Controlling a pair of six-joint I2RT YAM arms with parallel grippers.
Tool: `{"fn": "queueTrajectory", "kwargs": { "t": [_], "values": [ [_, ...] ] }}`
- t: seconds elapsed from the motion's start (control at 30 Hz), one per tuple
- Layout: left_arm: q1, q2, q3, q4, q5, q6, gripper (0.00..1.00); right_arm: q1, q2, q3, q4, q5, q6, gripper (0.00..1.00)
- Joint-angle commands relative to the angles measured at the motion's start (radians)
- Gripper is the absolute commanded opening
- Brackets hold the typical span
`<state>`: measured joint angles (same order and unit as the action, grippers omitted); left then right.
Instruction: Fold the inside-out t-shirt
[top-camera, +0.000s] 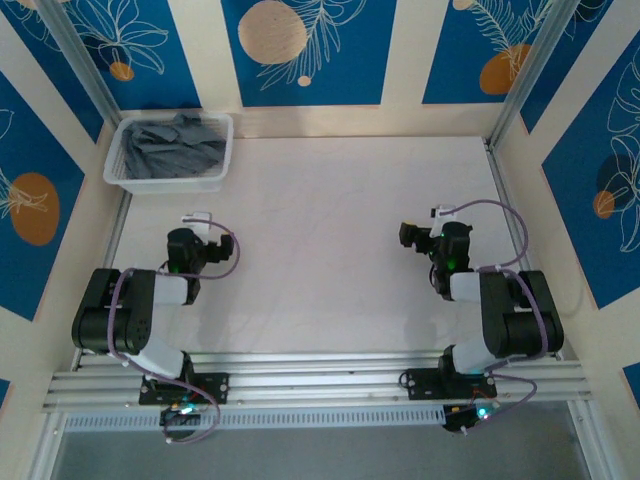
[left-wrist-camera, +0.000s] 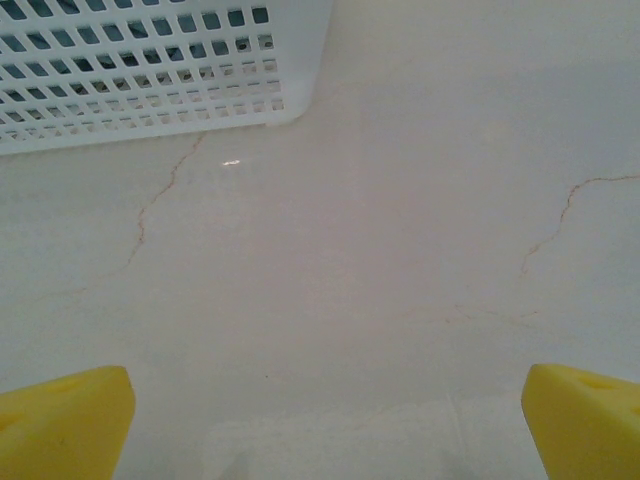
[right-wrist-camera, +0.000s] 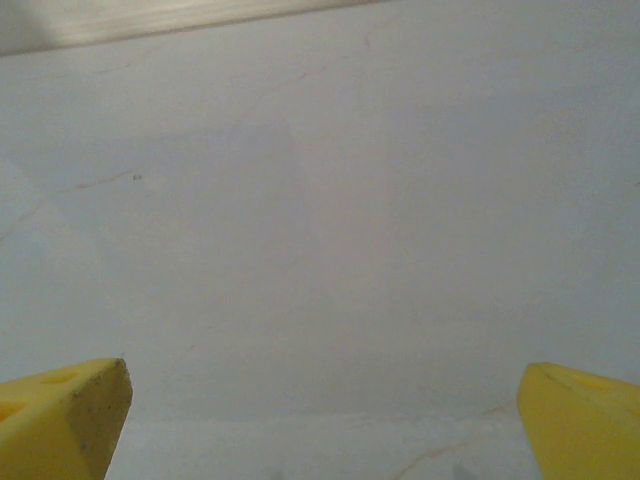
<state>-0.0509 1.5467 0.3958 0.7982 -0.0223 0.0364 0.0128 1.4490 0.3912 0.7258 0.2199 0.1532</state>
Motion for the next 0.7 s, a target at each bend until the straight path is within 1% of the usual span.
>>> {"fn": "queueTrajectory", "kwargs": {
  "t": [0.0, 0.03, 0.1, 0.13, 0.17, 0.2, 0.27, 0.3, 0.37, 0.4, 0.43, 0.47, 0.53, 0.67],
  "values": [
    [-0.012, -0.078, 0.014, -0.034, -0.01, 0.012, 0.99, 0.012, -0.199, 0.038, -0.218, 0.143, 0.086, 0.99],
    [-0.016, -0.128, 0.018, -0.086, -0.034, 0.004, 0.99, 0.014, -0.281, 0.061, -0.336, 0.152, 0.138, 0.99],
    [-0.034, -0.251, 0.038, -0.219, -0.078, -0.008, 0.99, 0.028, -0.422, 0.129, -0.598, 0.162, 0.304, 1.0],
    [-0.037, -0.329, 0.071, -0.32, -0.096, -0.069, 0.99, 0.034, -0.475, 0.166, -0.71, 0.135, 0.39, 0.99],
    [-0.038, -0.388, 0.111, -0.409, -0.11, -0.149, 0.99, 0.042, -0.51, 0.202, -0.789, 0.078, 0.454, 0.98],
    [-0.038, -0.436, 0.178, -0.523, -0.12, -0.243, 0.99, 0.063, -0.531, 0.237, -0.844, -0.004, 0.491, 0.95],
    [-0.038, -0.441, 0.352, -0.722, -0.097, -0.338, 0.99, 0.155, -0.519, 0.317, -0.917, -0.114, 0.51, 0.95],
    [-0.037, -0.408, 0.439, -0.806, -0.103, -0.367, 0.99, 0.207, -0.496, 0.353, -0.937, -0.14, 0.491, 0.95],
    [-0.03, -0.299, 0.642, -1.002, -0.157, -0.418, 0.99, 0.322, -0.425, 0.455, -1.009, -0.156, 0.449, 0.96],
    [-0.017, -0.225, 0.752, -1.096, -0.178, -0.443, 0.99, 0.374, -0.373, 0.531, -1.074, -0.178, 0.428, 0.97],
    [0.003, -0.152, 0.848, -1.164, -0.184, -0.469, 0.99, 0.405, -0.327, 0.593, -1.132, -0.193, 0.416, 0.97],
    [0.022, -0.092, 0.915, -1.203, -0.17, -0.492, 0.99, 0.432, -0.283, 0.654, -1.19, -0.2, 0.407, 0.97],
    [0.077, 0.054, 1.067, -1.264, -0.103, -0.537, 0.98, 0.489, -0.2, 0.76, -1.282, -0.186, 0.391, 0.98],
    [0.137, 0.327, 1.338, -1.343, -0.067, -0.56, 0.97, 0.544, -0.156, 0.798, -1.294, -0.185, 0.384, 0.99]
  ]
}}
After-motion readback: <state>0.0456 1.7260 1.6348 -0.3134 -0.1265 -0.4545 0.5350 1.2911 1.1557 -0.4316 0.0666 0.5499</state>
